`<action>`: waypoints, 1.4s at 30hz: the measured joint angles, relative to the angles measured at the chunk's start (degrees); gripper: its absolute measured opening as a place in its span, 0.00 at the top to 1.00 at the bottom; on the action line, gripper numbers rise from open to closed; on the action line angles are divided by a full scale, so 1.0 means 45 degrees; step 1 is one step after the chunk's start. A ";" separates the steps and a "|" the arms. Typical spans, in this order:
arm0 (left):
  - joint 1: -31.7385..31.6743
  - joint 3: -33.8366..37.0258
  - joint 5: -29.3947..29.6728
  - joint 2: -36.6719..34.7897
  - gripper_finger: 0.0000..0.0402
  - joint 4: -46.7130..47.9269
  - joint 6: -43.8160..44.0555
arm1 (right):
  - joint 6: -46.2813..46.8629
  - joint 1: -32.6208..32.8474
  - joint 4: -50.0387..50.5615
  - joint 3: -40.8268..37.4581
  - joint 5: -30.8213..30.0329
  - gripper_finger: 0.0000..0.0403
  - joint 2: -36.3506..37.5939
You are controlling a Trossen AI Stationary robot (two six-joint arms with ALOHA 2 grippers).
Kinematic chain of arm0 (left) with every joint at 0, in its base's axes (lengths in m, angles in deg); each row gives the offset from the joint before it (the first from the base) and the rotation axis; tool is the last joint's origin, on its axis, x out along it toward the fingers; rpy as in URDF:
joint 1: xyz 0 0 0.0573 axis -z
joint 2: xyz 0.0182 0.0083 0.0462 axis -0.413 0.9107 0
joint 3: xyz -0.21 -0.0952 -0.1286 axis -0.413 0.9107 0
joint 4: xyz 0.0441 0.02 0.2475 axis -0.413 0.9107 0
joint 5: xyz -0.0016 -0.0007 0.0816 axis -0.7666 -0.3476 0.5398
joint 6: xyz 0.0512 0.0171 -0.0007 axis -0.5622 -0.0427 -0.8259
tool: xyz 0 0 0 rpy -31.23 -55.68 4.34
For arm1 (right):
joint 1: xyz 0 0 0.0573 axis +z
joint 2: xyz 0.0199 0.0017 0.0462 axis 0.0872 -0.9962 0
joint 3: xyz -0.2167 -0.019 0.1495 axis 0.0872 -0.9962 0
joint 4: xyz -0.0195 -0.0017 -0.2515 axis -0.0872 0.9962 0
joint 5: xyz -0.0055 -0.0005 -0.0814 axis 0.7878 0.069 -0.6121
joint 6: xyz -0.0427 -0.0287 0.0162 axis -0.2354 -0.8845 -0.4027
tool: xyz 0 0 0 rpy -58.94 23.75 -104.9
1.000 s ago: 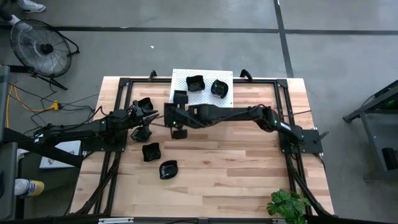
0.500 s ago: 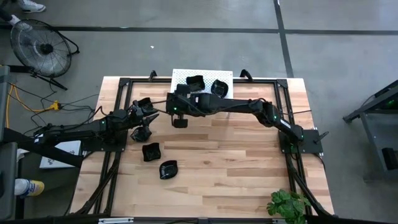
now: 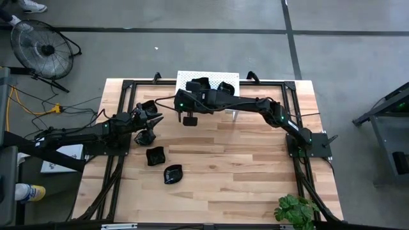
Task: Pick & Place Mini shaped plates
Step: Stack the square plate on top of the other square plates on the shelf
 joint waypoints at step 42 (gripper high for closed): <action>0.0000 0.0000 0.0001 0.0001 0.82 0.0004 0.0000 | -0.0576 -0.0146 -0.0582 -0.0379 -0.0103 0.97 -0.0102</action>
